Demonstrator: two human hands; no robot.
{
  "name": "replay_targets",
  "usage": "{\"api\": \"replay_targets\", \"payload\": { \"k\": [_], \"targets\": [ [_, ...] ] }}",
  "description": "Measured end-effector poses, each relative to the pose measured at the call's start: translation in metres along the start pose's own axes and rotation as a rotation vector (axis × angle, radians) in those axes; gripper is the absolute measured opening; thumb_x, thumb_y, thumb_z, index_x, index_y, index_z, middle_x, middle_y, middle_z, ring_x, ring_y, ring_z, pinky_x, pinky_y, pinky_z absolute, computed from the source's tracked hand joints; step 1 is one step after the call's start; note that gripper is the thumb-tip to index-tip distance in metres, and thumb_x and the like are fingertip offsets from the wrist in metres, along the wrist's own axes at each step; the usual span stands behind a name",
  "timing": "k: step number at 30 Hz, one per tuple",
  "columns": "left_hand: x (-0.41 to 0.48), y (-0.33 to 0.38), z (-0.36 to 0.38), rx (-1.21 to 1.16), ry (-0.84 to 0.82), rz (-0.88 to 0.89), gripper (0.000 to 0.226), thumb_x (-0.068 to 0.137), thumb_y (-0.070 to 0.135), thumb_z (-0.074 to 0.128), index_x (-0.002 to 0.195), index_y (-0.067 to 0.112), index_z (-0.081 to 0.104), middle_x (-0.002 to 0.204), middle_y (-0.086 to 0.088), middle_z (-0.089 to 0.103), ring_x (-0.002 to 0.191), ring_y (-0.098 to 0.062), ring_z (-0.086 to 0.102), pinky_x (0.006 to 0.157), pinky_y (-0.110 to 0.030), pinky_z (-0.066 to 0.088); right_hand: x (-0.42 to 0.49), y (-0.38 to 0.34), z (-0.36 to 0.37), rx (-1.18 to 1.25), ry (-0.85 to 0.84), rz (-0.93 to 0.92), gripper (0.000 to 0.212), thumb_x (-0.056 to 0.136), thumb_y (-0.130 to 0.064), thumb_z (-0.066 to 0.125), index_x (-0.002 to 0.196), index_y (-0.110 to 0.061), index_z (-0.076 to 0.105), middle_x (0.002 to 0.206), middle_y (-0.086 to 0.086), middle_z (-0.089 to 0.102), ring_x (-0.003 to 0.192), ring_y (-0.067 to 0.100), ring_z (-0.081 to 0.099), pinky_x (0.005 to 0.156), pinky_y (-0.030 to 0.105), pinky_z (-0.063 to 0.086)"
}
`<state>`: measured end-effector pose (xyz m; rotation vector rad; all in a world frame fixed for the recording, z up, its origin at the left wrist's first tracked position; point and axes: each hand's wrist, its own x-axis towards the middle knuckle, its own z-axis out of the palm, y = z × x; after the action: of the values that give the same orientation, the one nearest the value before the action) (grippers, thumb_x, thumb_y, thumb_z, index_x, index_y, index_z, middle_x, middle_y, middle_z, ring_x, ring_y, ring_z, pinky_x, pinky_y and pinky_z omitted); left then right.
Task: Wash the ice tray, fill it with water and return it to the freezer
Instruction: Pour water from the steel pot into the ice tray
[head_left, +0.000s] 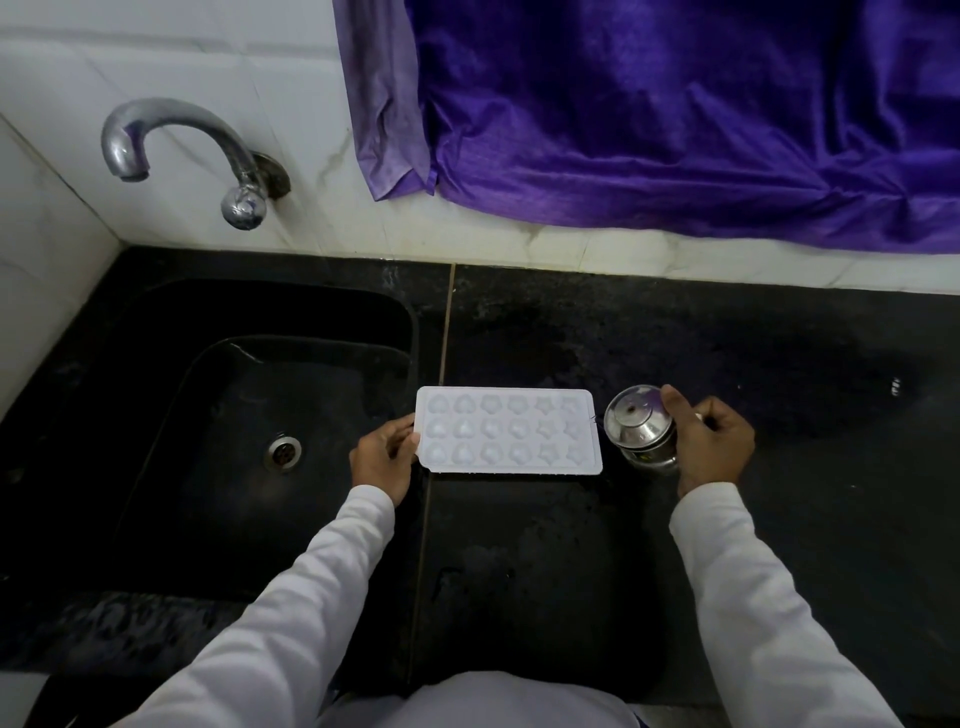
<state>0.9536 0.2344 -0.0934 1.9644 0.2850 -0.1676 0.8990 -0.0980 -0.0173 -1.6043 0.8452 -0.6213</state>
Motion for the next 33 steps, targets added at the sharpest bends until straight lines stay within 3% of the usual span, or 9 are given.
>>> {"api": "replay_targets", "payload": {
  "k": [21,27,33],
  "targets": [
    [-0.002,0.003,-0.001,0.024,0.012,0.014,0.027,0.092,0.007,0.064,0.116,0.016,0.071,0.100,0.006,0.074,0.095,-0.006,0.067,0.094,-0.021,0.048,-0.003,-0.006,-0.003,0.000,0.003,-0.016,0.050,0.078,-0.022,0.082,0.048,-0.019,0.042,0.053,0.000,0.042,0.053,0.013,0.038,0.062,0.030,0.044],
    [-0.003,0.003,-0.001,0.026,0.014,0.020,0.027,0.092,0.007,0.064,0.115,0.017,0.072,0.097,0.007,0.073,0.094,-0.006,0.067,0.092,-0.019,0.048,-0.006,-0.010,0.000,0.201,0.018,0.089,0.046,0.080,-0.012,0.079,0.054,-0.016,0.042,0.051,-0.005,0.043,0.052,0.007,0.042,0.060,0.022,0.048],
    [-0.002,0.003,0.000,0.019,0.019,0.016,0.026,0.091,0.007,0.065,0.115,0.016,0.072,0.094,0.008,0.073,0.093,-0.006,0.068,0.094,-0.022,0.049,-0.012,-0.012,0.010,0.192,-0.029,0.070,0.045,0.079,-0.013,0.080,0.055,-0.015,0.042,0.054,-0.002,0.043,0.056,0.009,0.043,0.063,0.024,0.049]
  ]
}}
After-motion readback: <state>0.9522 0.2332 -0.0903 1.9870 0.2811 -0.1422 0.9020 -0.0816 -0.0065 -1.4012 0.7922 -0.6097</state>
